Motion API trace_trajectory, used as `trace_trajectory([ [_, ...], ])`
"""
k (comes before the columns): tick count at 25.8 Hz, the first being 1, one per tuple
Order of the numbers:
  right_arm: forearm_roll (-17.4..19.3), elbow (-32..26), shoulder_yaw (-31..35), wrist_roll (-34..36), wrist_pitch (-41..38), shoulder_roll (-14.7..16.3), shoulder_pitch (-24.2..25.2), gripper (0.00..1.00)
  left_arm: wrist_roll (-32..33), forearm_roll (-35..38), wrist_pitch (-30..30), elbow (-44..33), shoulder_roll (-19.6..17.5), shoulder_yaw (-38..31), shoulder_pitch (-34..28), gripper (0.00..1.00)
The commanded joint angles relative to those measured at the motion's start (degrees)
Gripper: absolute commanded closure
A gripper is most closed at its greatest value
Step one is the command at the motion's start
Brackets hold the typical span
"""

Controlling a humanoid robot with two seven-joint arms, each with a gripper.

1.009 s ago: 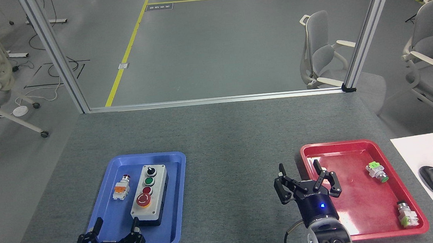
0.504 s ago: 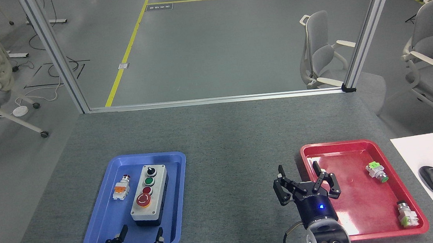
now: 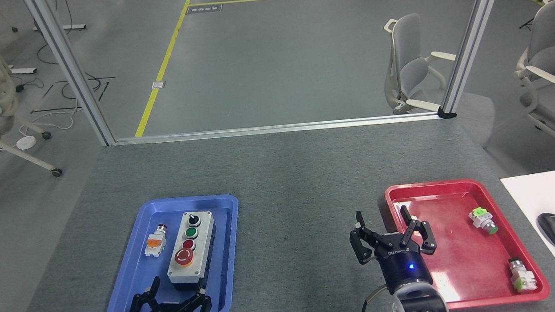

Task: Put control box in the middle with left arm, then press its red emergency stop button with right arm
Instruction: 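Close the left gripper on the near end of the control box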

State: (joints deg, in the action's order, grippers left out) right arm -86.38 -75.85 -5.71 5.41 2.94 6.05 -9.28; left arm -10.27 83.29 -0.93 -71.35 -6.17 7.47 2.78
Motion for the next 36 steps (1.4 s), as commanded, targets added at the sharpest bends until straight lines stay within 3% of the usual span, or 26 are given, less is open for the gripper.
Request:
trace_trajectory([
  [1,-1.7,0.0,1.8,0.2,-0.7,-0.3,0.1,0.01,0.0,-0.1,0.0,0.6,0.0,0.0,0.7,0.01],
  [12,-1.9,0.0,2.0,0.8,-2.1,-1.0,0.2,0.01,0.0,0.0,0.0,4.2,1.3,0.3,2.5,0.01],
  [32,-2.0,0.0,1.9,0.2,-1.8,-2.1,0.2,0.01,-0.1,-0.3,-0.2,14.9,3.2,0.3,11.5,0.02],
  [36,-1.7,0.0,1.8,0.3,-2.5,-2.2,0.2,0.01,0.0,-0.4,-0.2,15.8,3.2,0.3,12.1,0.18],
])
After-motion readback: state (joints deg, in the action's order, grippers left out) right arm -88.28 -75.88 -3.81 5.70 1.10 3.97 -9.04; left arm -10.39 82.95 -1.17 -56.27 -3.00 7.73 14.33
